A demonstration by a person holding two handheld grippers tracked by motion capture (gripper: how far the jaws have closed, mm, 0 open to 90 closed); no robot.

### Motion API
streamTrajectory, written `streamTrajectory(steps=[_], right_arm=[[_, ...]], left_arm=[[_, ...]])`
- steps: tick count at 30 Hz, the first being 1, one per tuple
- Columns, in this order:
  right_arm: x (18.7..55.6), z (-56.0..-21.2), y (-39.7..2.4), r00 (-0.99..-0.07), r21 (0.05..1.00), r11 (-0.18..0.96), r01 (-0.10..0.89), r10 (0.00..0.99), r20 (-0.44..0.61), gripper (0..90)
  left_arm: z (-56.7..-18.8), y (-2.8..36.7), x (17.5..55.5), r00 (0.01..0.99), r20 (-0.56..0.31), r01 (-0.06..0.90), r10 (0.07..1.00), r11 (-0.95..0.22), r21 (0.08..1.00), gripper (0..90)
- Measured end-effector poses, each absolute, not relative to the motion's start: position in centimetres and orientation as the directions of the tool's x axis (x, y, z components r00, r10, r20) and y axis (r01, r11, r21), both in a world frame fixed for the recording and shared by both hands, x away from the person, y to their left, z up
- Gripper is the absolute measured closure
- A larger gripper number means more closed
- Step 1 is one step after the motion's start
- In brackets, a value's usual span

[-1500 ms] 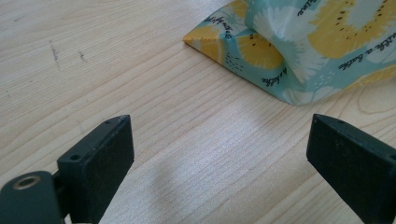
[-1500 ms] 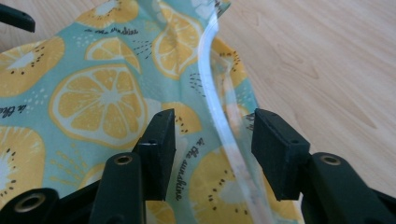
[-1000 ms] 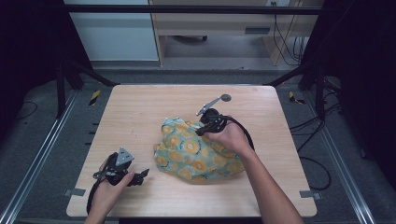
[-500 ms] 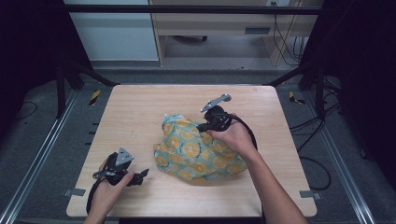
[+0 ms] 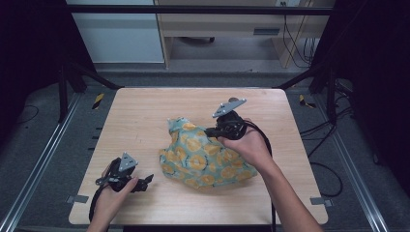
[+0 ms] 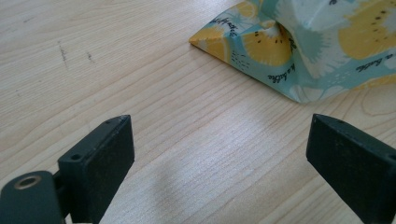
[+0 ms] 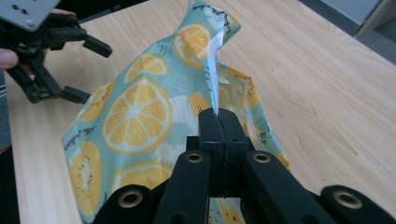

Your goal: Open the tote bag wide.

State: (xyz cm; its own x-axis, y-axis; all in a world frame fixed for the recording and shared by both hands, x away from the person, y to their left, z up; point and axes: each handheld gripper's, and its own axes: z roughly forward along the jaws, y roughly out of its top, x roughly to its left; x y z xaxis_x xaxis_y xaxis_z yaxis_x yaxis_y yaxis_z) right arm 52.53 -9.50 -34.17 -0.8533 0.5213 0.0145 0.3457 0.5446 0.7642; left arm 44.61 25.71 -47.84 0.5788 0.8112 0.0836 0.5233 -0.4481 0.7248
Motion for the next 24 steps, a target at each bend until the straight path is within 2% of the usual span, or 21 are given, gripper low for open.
streamTrajectory(steps=[7,24], right_arm=[[50.4,-33.3,-9.2,-0.871,0.778,0.554,0.297,0.490,-0.017,90.0],[47.8,-32.9,-8.9,-0.892,0.789,0.562,0.249,0.450,-0.039,90.0]], left_arm=[[-47.8,25.8,44.6,0.576,0.083,0.524,0.813,-0.445,0.726,7.5],[-47.7,26.0,44.6,0.569,0.080,0.524,0.819,-0.435,0.732,7.5]])
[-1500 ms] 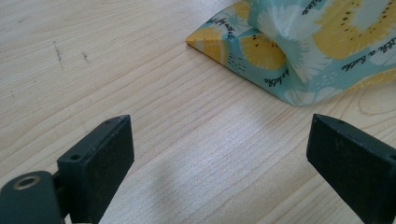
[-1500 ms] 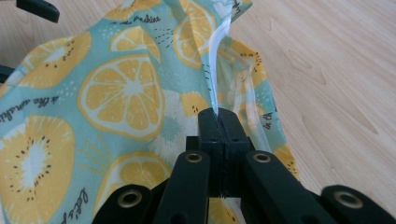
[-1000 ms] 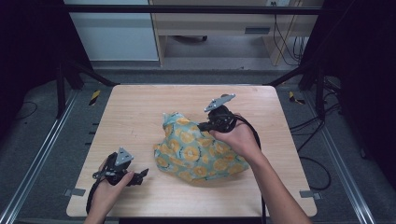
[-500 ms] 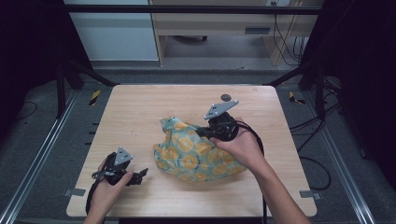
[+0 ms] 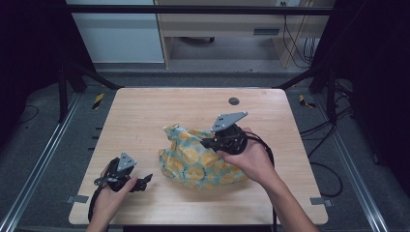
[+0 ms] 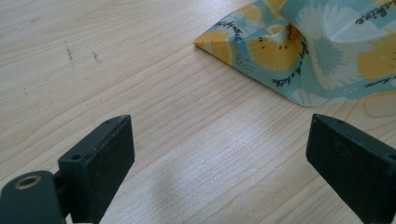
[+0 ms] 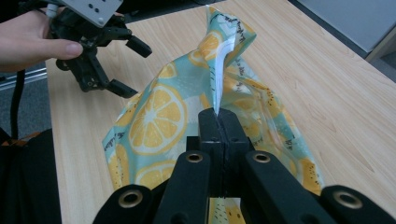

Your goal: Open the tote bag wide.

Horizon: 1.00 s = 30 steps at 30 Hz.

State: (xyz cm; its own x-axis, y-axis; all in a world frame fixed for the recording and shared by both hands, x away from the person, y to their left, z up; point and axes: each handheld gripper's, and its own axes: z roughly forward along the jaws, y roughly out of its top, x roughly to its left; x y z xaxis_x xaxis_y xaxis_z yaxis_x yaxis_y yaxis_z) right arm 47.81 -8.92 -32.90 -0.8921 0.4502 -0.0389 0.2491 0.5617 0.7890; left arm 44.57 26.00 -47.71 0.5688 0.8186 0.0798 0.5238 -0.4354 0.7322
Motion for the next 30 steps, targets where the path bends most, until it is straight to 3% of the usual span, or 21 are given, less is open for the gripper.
streamTrajectory(steps=[17,30], right_arm=[[44.5,-34.6,-8.7,-0.904,0.795,0.567,0.215,0.423,-0.057,90.0],[41.9,-38.4,-8.1,-0.912,0.789,0.575,0.217,0.408,-0.046,90.0]], left_arm=[[-46.5,26.9,44.3,0.552,0.039,0.504,0.833,-0.370,0.780,8.9],[-40.8,25.1,43.9,0.616,0.042,0.397,0.786,-0.357,0.845,10.7]])
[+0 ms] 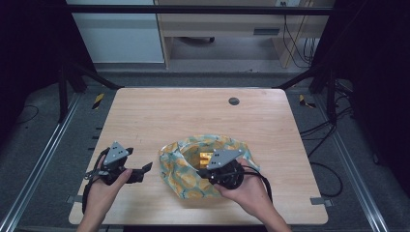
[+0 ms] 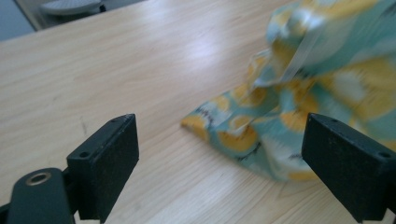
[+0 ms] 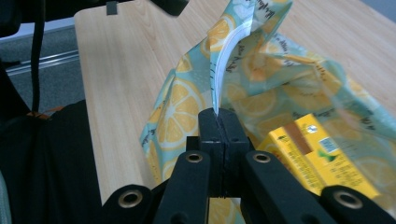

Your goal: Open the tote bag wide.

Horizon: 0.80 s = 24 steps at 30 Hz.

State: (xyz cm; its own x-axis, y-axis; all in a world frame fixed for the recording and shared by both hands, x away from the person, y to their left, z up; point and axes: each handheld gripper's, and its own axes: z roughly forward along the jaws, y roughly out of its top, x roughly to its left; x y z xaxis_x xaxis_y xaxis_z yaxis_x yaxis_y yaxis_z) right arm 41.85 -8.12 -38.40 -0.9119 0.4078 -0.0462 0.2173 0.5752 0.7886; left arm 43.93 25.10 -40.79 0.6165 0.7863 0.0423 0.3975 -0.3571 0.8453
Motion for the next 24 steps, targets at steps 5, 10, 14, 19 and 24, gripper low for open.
streamTrajectory(steps=[5,10,14,19,24], right_arm=[[41.5,-39.4,-8.0,-0.913,0.795,0.564,0.223,0.407,-0.033,89.8],[41.1,-40.8,-7.9,-0.915,0.803,0.548,0.235,0.404,-0.008,89.7],[40.8,-41.4,-8.0,-0.915,0.802,0.544,0.246,0.404,0.007,89.7],[40.6,-41.9,-8.1,-0.916,0.797,0.548,0.255,0.401,0.017,89.5],[40.7,-42.5,-8.1,-0.912,0.789,0.551,0.272,0.410,0.028,89.4]], left_arm=[[-38.4,23.4,44.2,0.647,0.085,0.346,0.758,-0.391,0.853,10.7],[-35.8,20.9,45.0,0.690,0.118,0.299,0.715,-0.429,0.852,11.4],[-34.9,19.1,45.7,0.703,0.149,0.278,0.695,-0.462,0.842,12.5],[-35.0,17.4,46.5,0.712,0.143,0.290,0.688,-0.474,0.832,13.7],[-35.4,16.2,46.6,0.730,0.112,0.301,0.674,-0.465,0.833,16.7]])
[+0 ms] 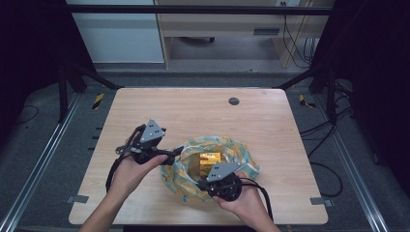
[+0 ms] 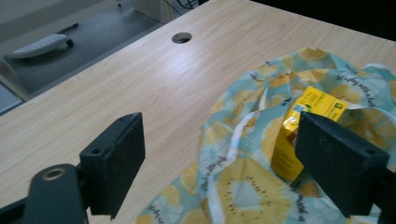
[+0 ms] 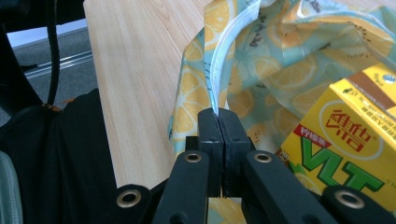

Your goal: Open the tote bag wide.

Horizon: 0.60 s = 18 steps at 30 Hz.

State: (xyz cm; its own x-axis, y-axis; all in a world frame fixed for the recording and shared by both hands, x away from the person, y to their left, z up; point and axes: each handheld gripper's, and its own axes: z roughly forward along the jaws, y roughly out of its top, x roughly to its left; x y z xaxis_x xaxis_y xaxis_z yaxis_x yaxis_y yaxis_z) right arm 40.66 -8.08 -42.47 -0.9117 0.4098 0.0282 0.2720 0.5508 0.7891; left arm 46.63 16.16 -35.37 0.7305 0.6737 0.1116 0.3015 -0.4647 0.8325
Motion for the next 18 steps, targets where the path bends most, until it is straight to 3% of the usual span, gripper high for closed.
streamTrajectory(steps=[11,18], right_arm=[[40.6,-44.4,-7.6,-0.911,0.760,0.571,0.312,0.406,0.068,89.3],[40.5,-45.6,-7.5,-0.910,0.746,0.579,0.328,0.405,0.086,89.2]], left_arm=[[-35.5,14.0,47.2,0.765,0.096,0.311,0.636,-0.497,0.810,28.2],[-37.1,12.7,47.0,0.788,0.081,0.319,0.610,-0.518,0.794,30.8]])
